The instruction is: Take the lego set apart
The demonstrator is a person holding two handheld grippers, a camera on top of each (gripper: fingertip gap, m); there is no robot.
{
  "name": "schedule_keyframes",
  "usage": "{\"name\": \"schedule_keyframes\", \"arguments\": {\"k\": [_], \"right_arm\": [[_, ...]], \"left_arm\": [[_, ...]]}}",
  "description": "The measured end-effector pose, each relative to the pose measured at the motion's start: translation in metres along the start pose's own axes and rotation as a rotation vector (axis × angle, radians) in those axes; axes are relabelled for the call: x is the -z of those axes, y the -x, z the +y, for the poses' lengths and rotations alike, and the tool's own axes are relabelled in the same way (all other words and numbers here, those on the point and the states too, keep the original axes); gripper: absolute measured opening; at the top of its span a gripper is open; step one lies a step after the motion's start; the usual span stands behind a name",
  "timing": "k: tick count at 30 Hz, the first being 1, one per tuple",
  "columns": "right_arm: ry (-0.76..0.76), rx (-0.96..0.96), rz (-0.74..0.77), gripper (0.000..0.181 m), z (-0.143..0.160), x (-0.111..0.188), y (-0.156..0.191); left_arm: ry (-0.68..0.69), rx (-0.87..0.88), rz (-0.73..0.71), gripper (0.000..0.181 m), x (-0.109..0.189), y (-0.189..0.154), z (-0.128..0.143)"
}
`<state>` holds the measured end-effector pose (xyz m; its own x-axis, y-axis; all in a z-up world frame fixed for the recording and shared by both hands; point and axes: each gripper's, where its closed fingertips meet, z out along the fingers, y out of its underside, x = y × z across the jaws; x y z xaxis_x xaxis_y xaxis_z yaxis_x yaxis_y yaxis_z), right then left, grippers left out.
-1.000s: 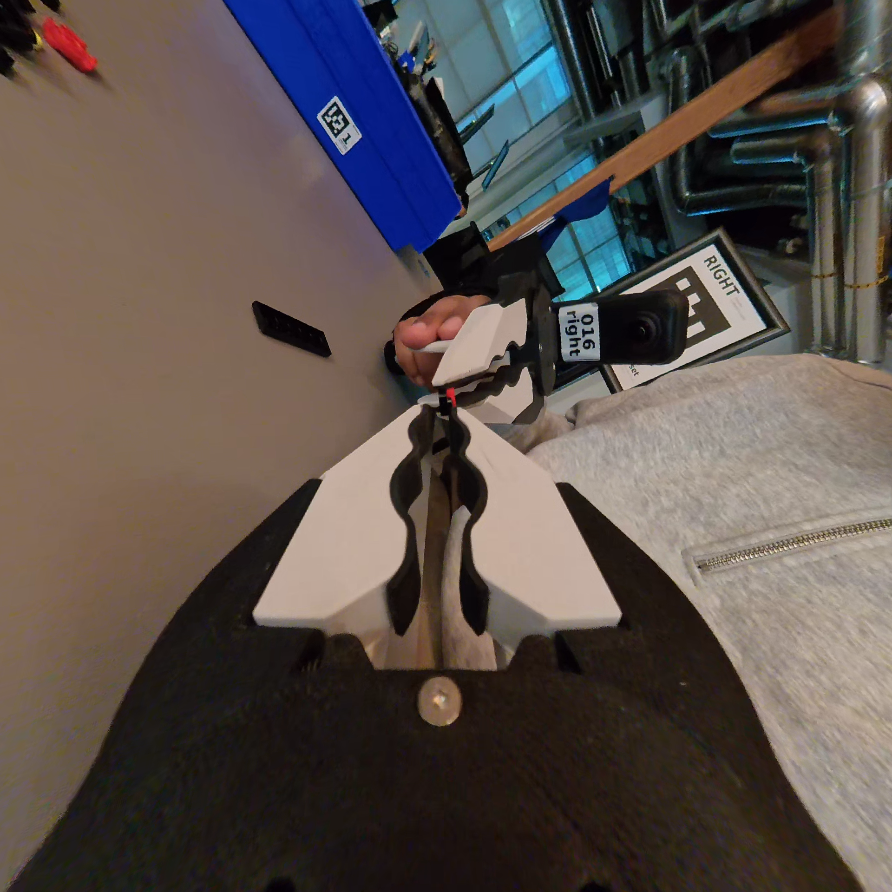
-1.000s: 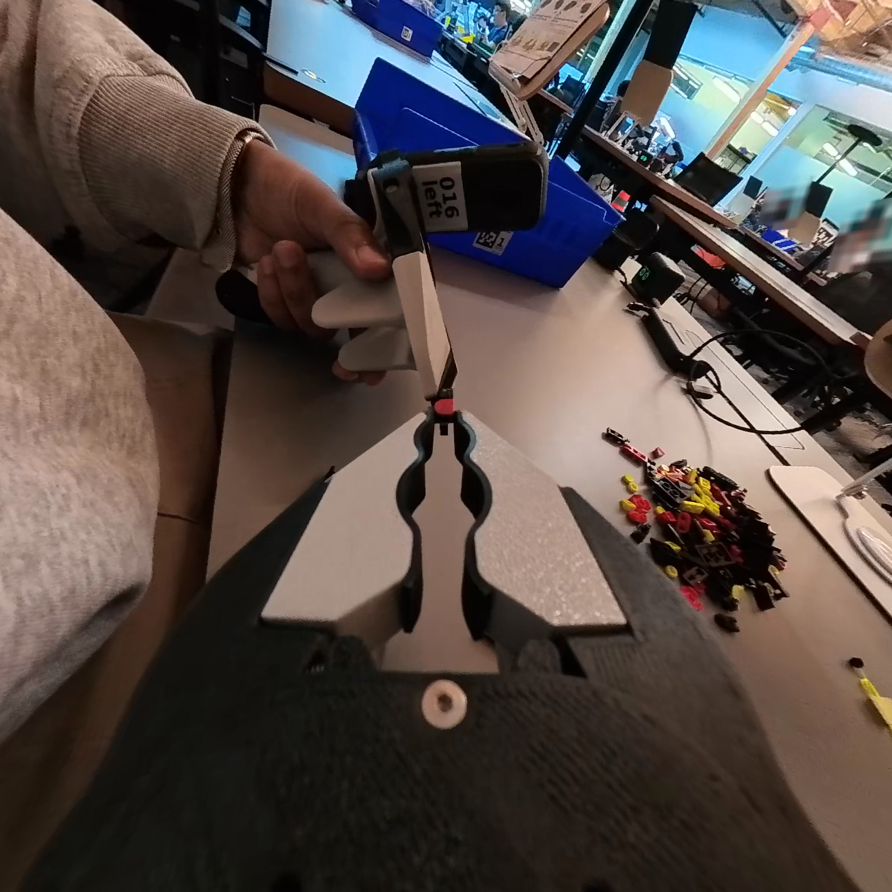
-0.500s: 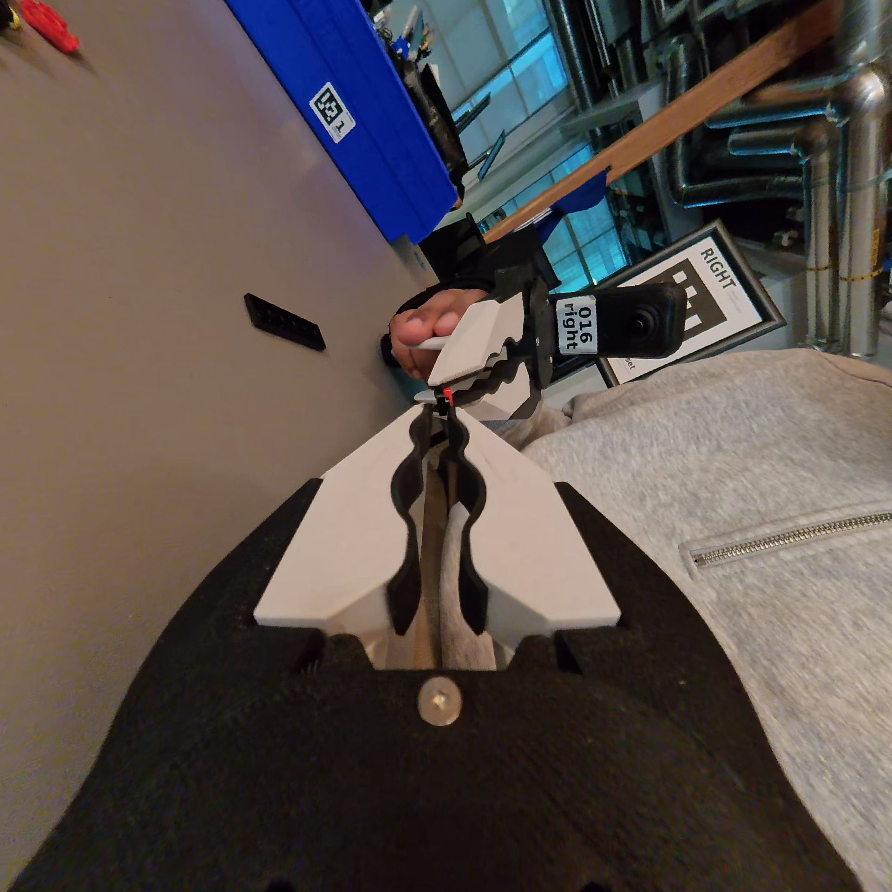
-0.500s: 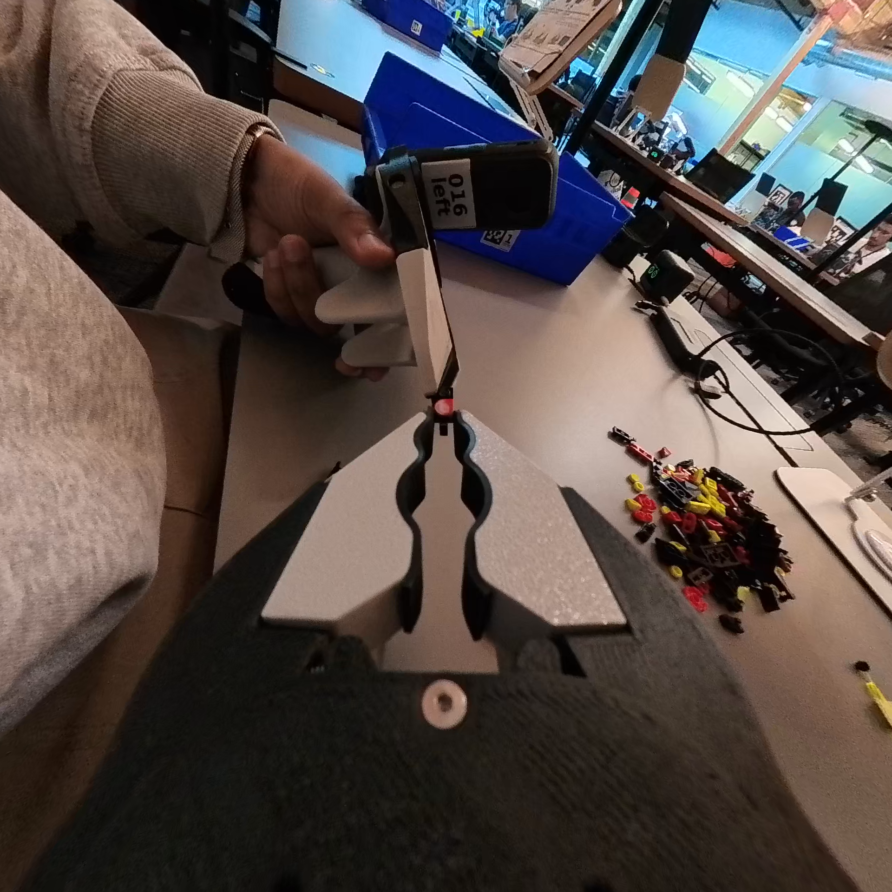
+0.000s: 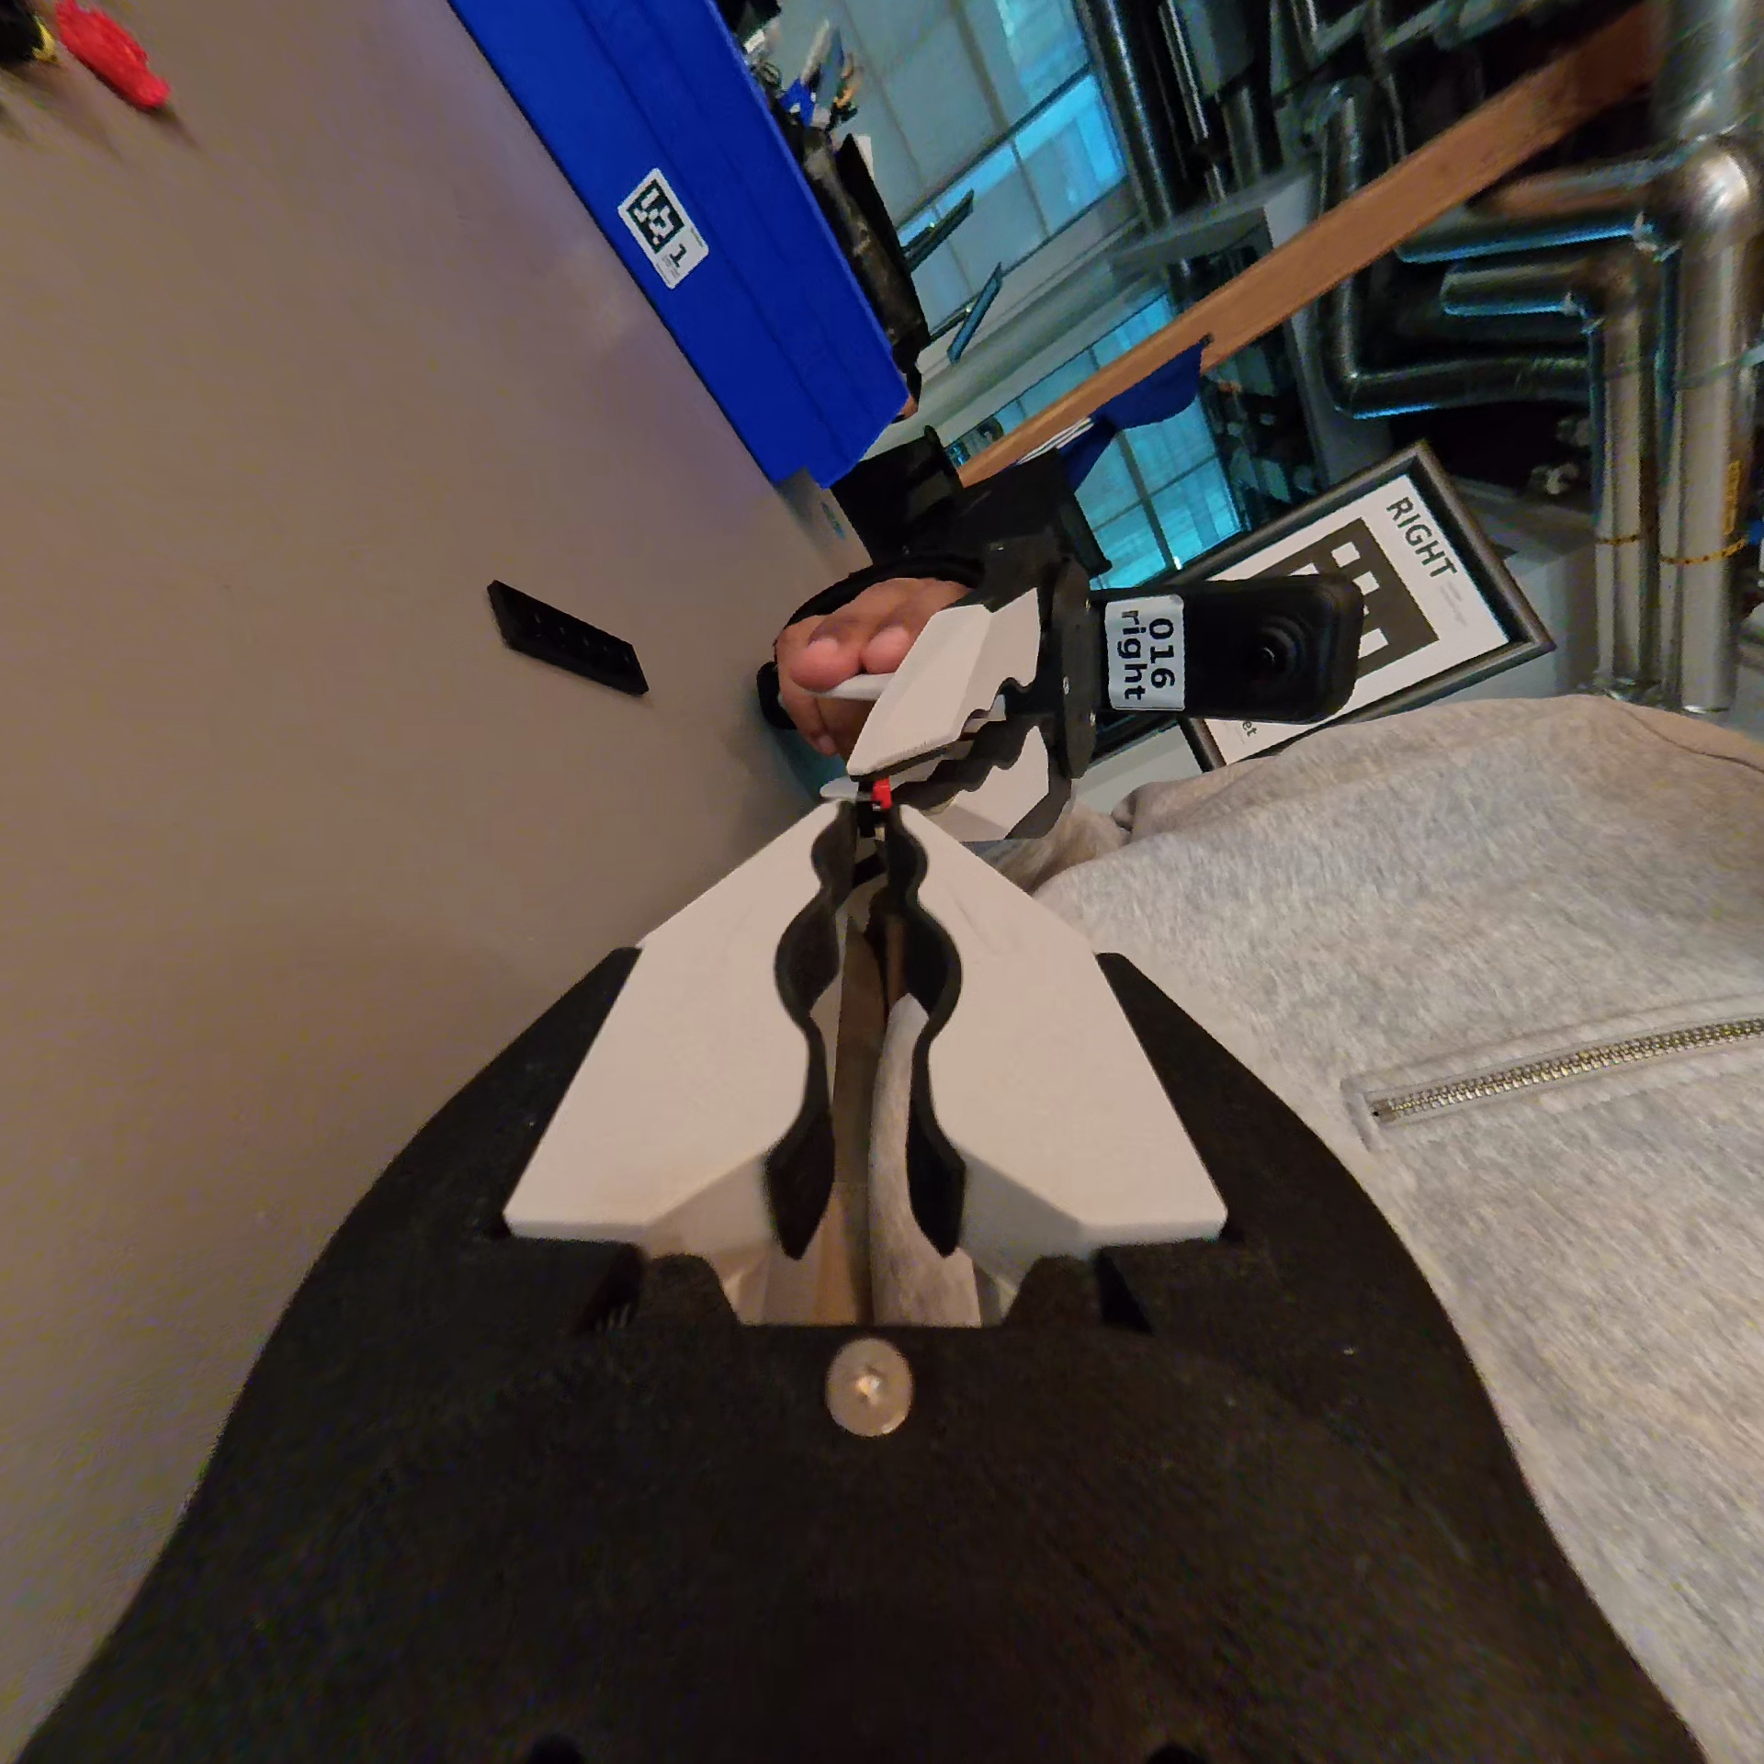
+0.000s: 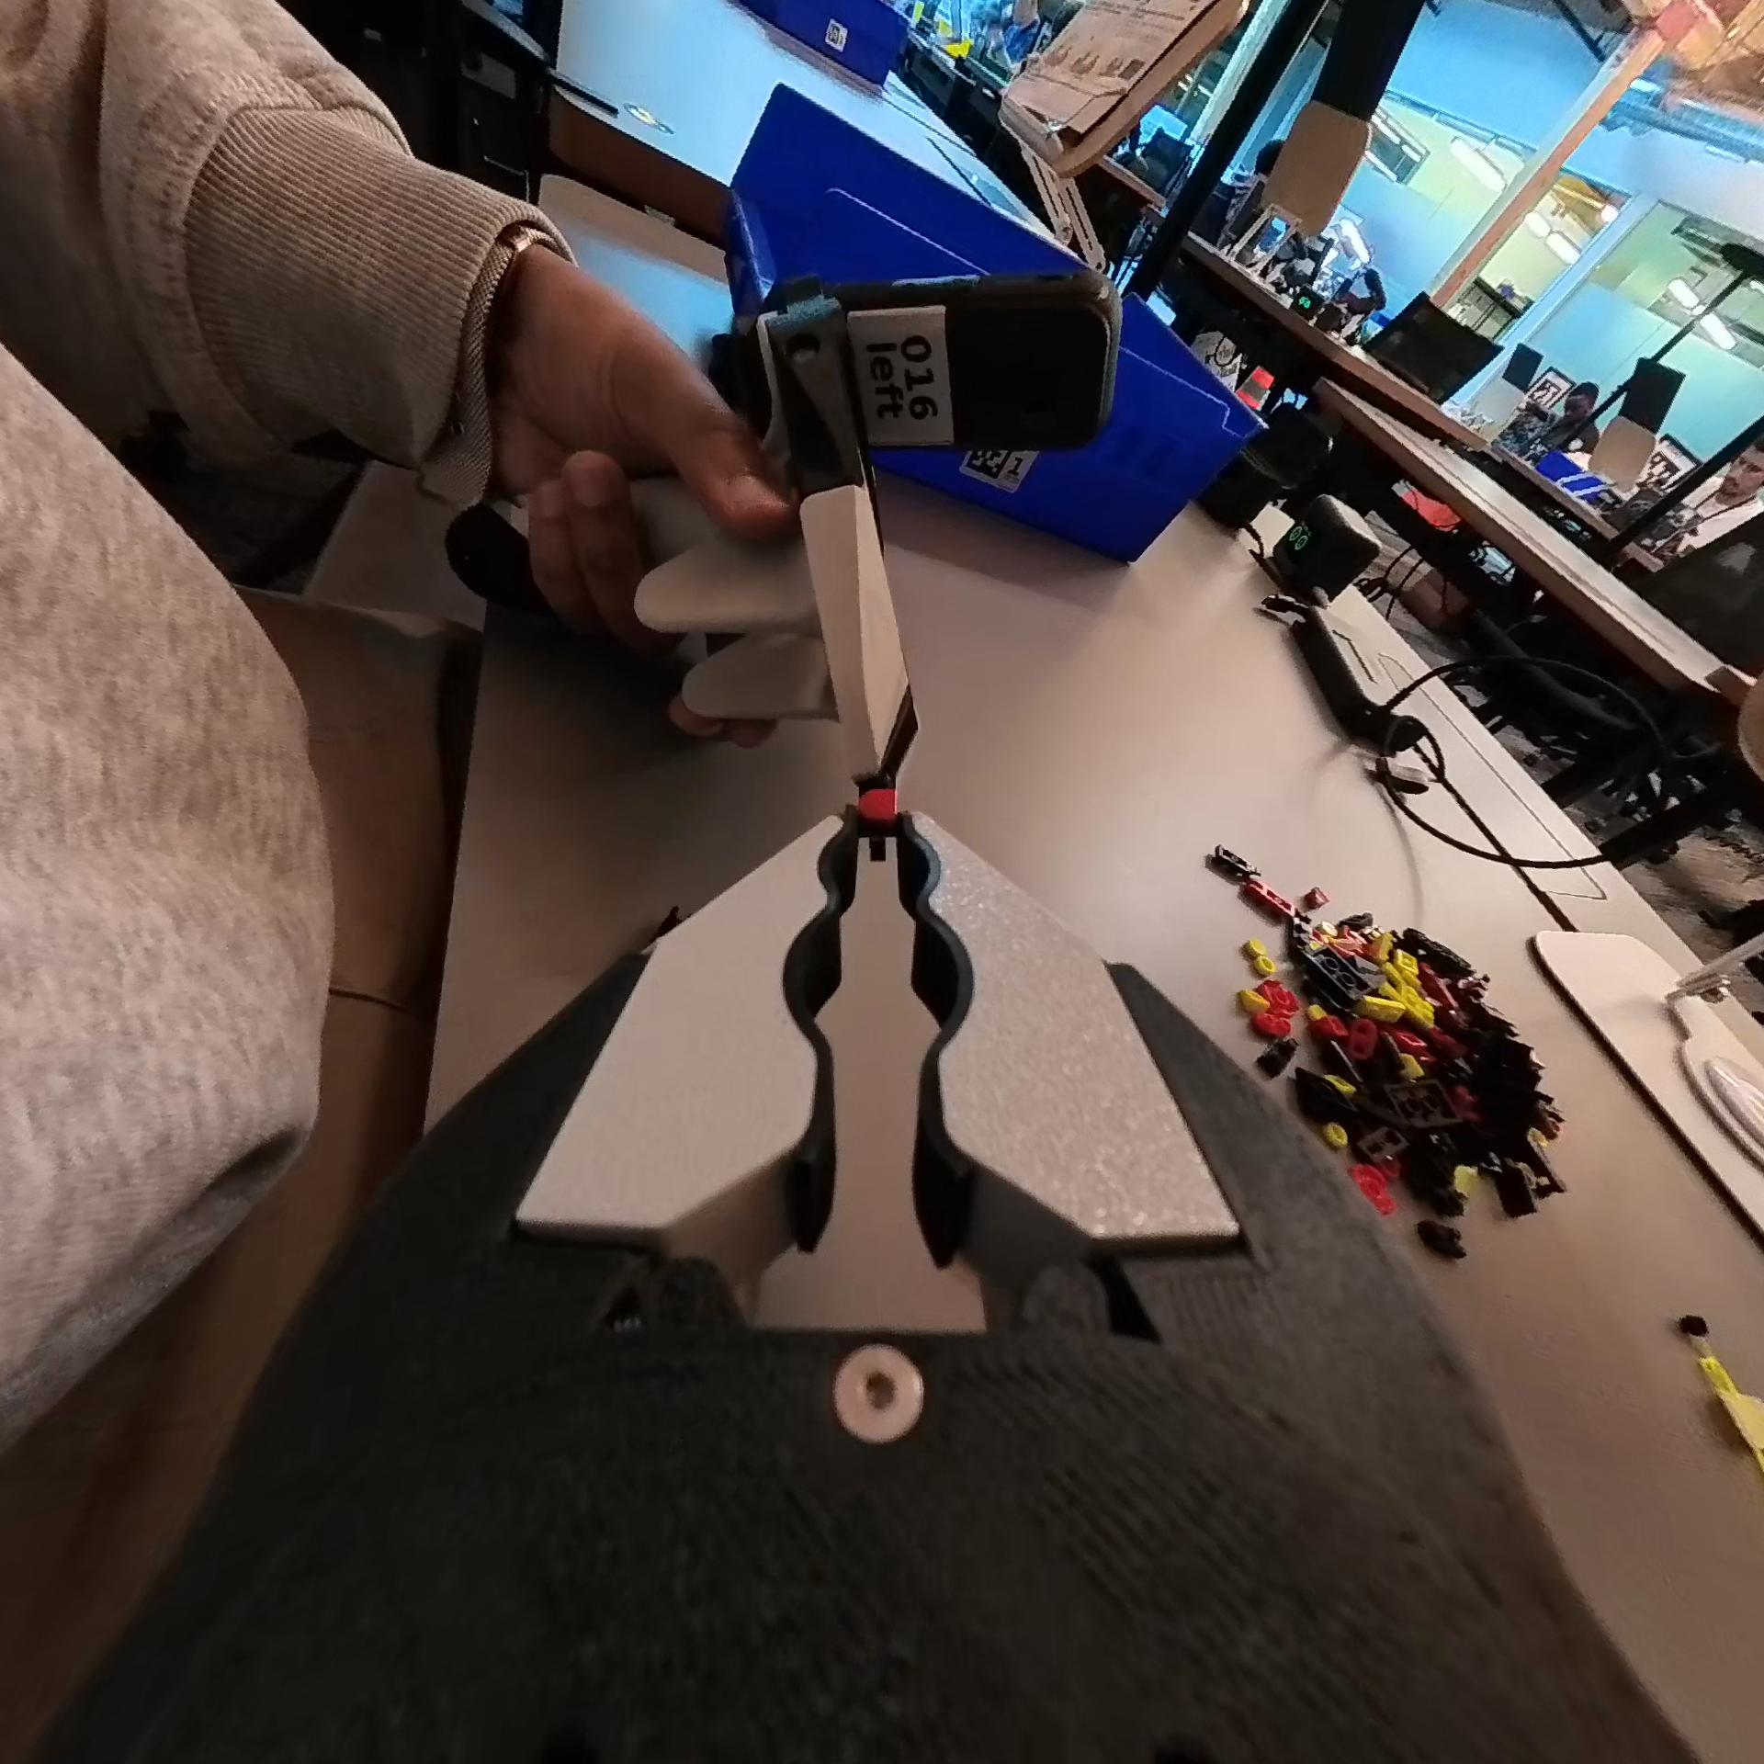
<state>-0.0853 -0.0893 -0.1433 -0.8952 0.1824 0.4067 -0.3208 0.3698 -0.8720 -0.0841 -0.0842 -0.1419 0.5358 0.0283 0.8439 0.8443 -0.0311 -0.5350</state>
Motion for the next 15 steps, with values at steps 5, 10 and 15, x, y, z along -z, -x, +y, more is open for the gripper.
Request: {"name": "schedule_keyframes", "arguments": {"k": [5, 10, 15], "right_arm": [[0.002, 0.011, -0.003, 0.005, 0.0001, 0.0002, 0.0010], [0.006, 0.021, -0.004, 0.005, 0.0002, 0.0000, 0.0018], [0.008, 0.029, -0.004, 0.006, 0.0004, 0.0000, 0.0022]], "left_arm": [[0.002, 0.005, 0.003, 0.004, 0.0001, -0.0001, 0.0002], [0.002, 0.007, 0.001, 0.004, -0.0001, 0.0003, 0.0003], [0.003, 0.008, 0.001, 0.004, -0.0002, 0.0004, 0.0007]]}}
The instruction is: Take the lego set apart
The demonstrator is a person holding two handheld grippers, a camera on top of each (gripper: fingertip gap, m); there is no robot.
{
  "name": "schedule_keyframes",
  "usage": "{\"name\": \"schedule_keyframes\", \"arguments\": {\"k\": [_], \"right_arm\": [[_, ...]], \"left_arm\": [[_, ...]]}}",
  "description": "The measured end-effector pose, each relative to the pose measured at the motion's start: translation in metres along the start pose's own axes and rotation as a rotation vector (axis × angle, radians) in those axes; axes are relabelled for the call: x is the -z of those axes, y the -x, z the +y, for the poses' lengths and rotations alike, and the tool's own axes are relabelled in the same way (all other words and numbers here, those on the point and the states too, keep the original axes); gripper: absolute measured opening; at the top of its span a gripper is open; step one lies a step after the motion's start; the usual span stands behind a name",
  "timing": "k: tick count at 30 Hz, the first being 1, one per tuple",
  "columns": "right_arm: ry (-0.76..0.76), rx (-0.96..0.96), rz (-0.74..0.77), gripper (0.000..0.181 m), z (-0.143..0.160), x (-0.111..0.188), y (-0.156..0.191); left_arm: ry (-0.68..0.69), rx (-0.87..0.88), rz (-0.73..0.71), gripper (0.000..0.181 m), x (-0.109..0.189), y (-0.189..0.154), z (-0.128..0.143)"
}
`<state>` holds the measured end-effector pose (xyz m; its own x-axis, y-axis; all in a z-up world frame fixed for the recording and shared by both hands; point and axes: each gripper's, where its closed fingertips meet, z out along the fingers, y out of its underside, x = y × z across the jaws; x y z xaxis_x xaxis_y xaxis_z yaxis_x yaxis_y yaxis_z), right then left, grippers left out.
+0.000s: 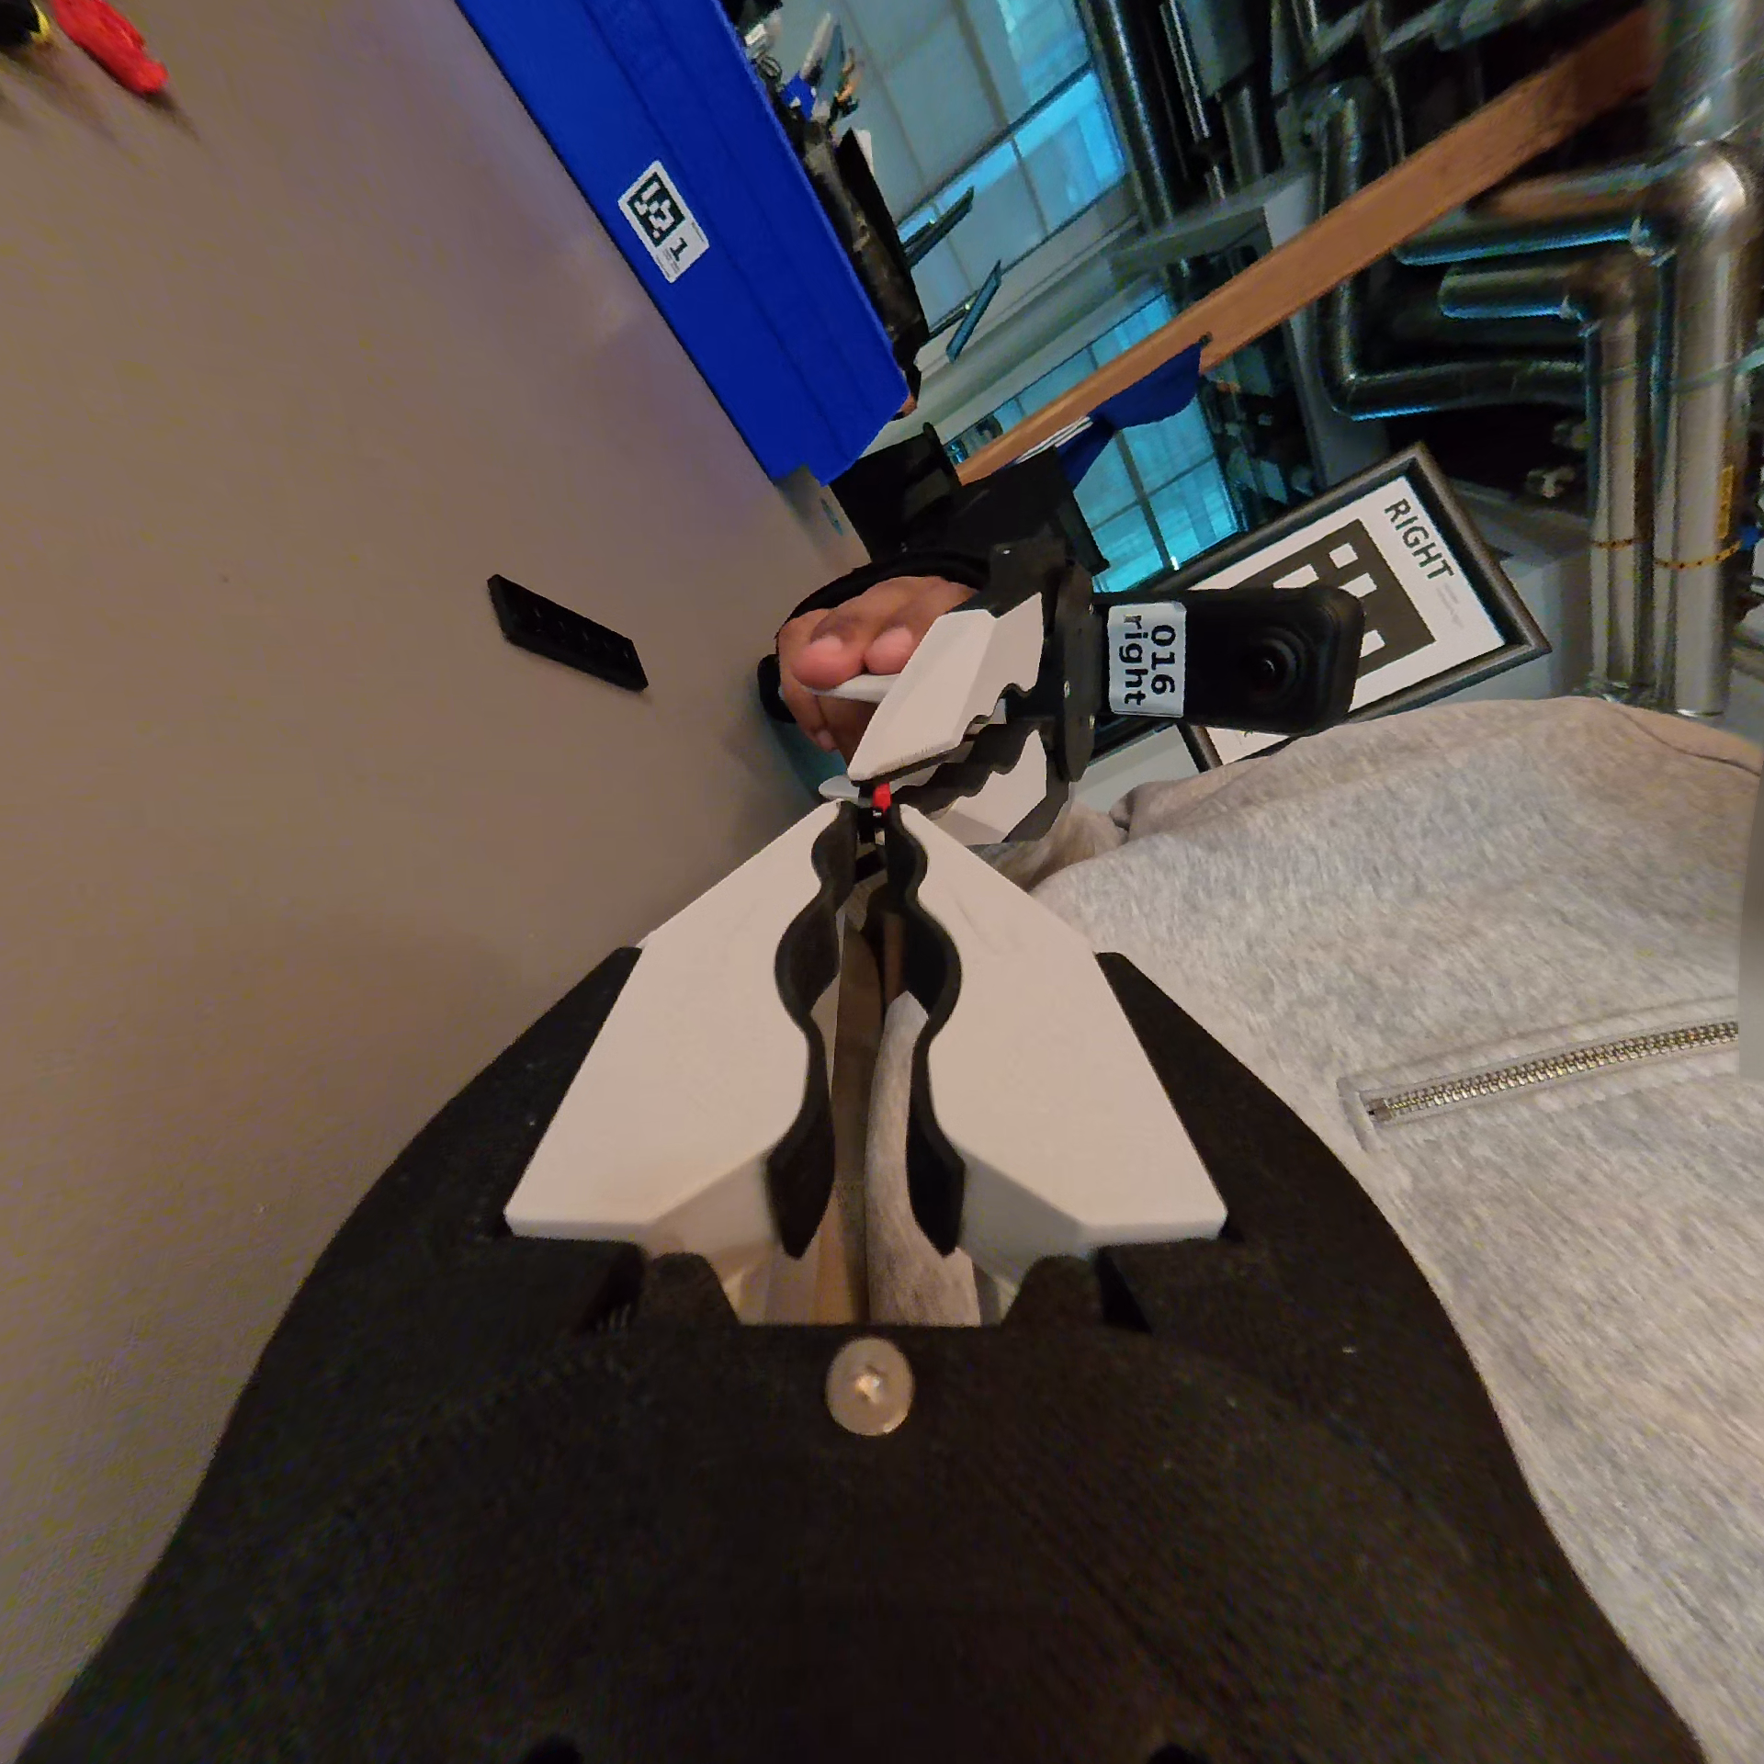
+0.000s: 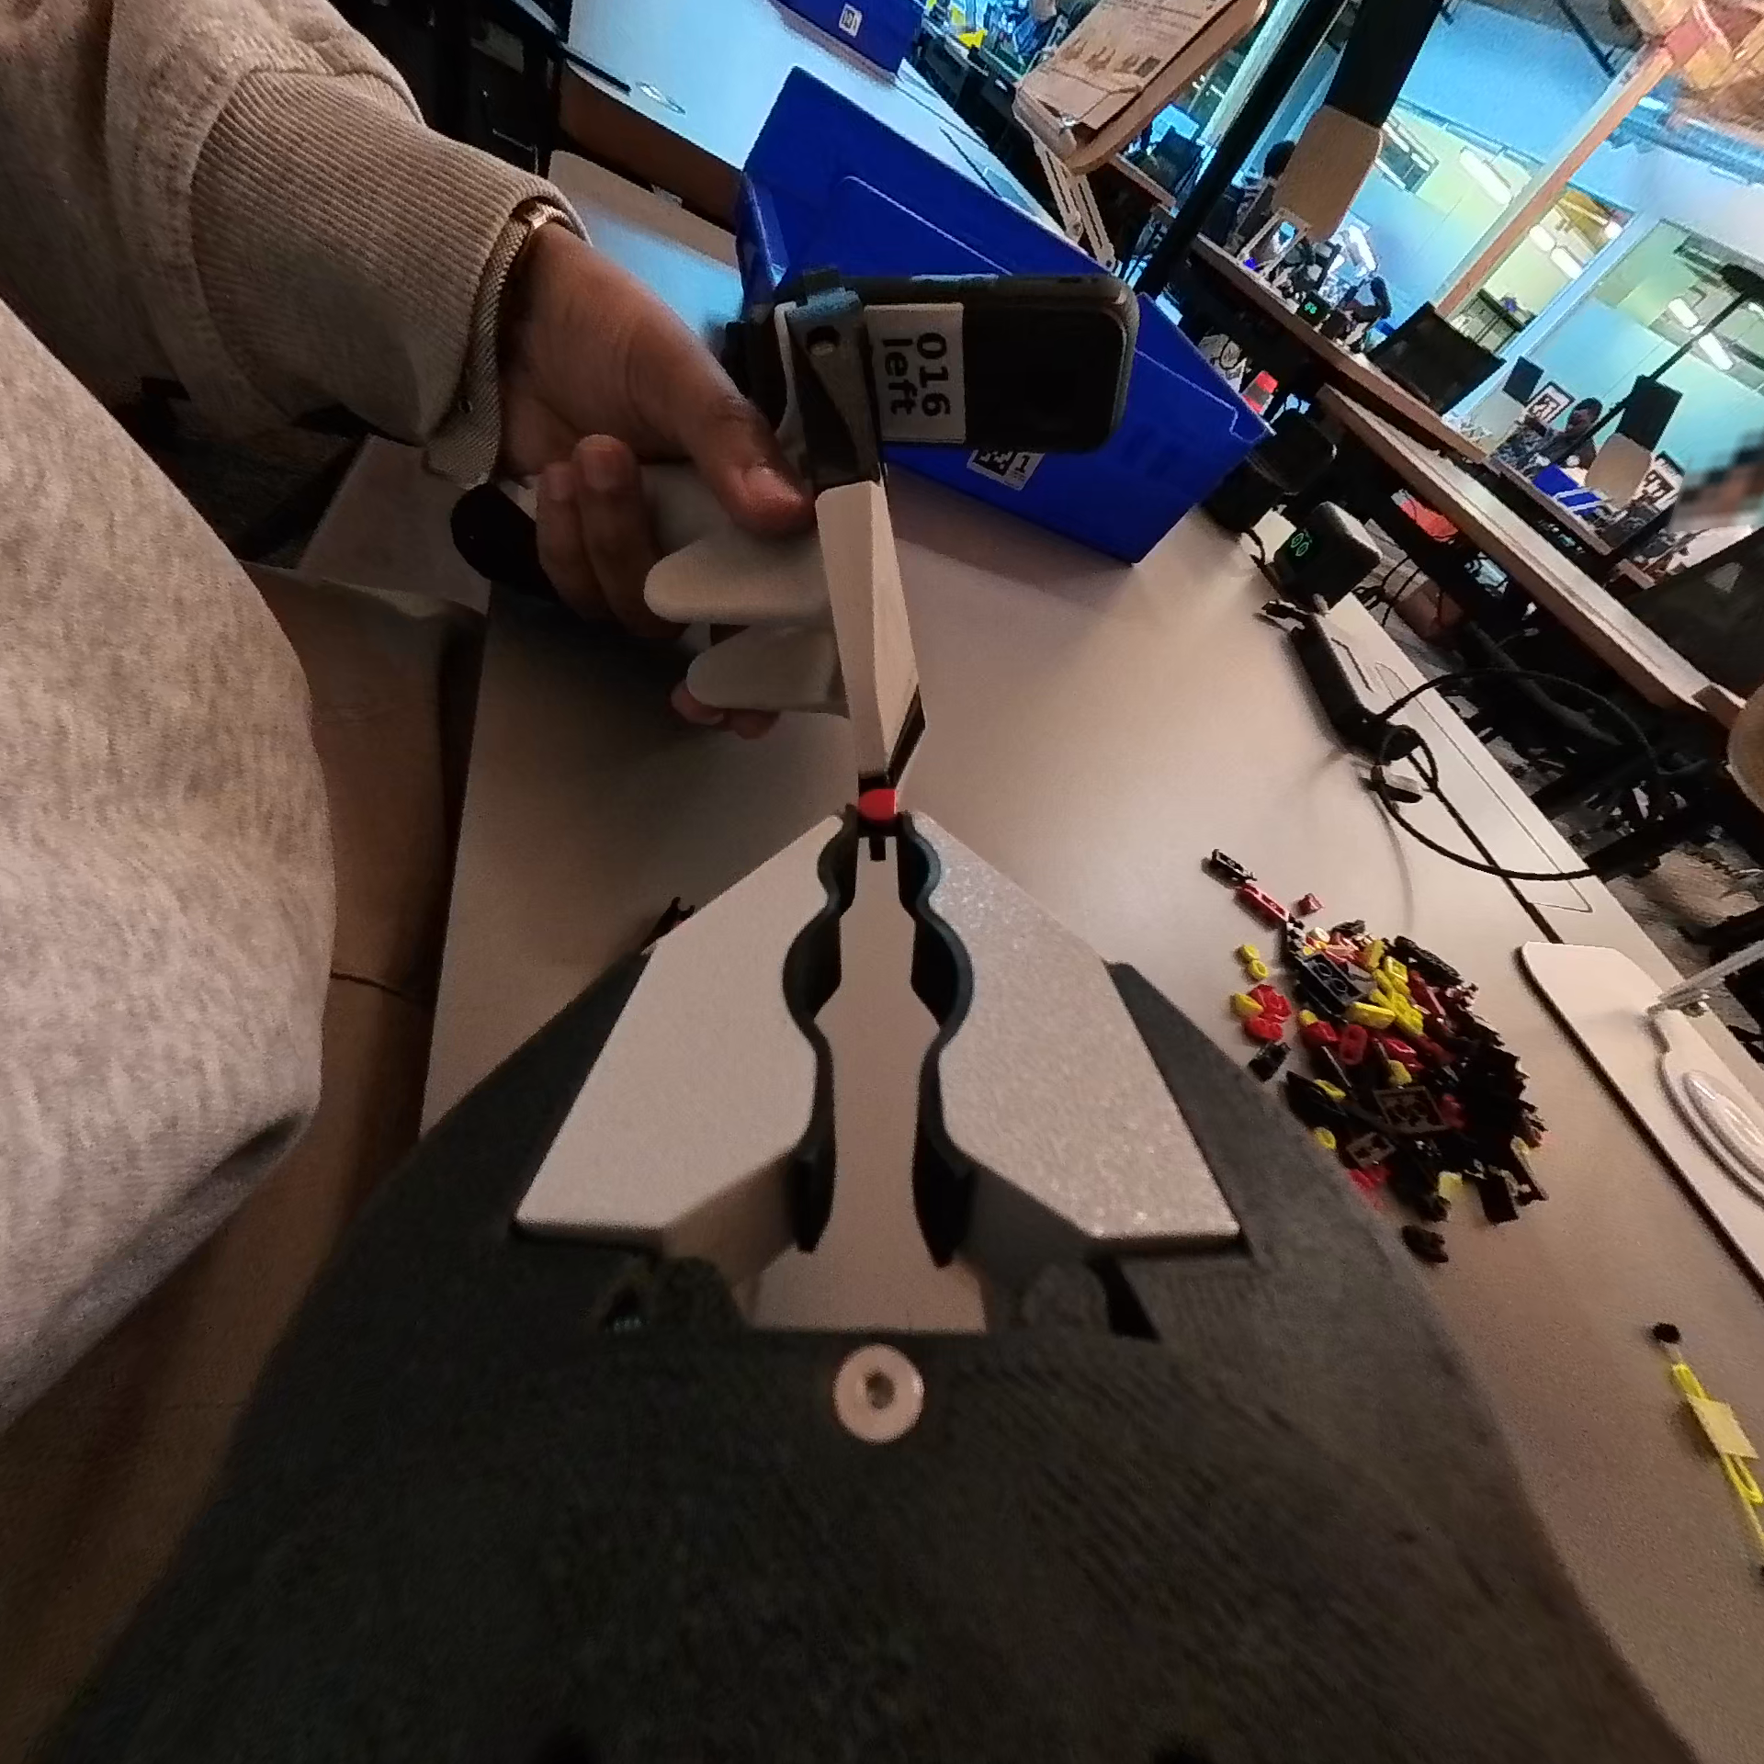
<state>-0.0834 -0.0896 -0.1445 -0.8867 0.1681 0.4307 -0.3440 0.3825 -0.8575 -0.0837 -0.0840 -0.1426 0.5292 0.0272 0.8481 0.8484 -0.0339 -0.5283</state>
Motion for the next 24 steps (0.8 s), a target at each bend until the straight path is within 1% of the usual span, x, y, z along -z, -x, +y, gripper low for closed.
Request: {"name": "schedule_keyframes", "arguments": {"k": [6, 10, 18, 24], "right_arm": [[0.003, 0.002, 0.010, 0.006, 0.0007, -0.0005, -0.0009], [-0.026, 0.009, 0.043, 0.009, -0.0040, 0.0000, -0.0038], [0.000, 0.048, 0.062, 0.005, -0.0026, -0.0012, -0.0044], [0.040, 0.081, 0.076, 0.005, 0.0010, -0.0034, -0.0046]], "left_arm": [[-0.008, -0.007, -0.012, 0.003, -0.0001, 0.0010, -0.0013], [-0.015, -0.006, -0.028, 0.003, 0.0002, 0.0033, -0.0025], [-0.027, 0.017, -0.016, 0.003, 0.0008, 0.0024, -0.0039], [-0.022, 0.017, -0.037, 0.003, 0.0010, 0.0049, -0.0032]]}}
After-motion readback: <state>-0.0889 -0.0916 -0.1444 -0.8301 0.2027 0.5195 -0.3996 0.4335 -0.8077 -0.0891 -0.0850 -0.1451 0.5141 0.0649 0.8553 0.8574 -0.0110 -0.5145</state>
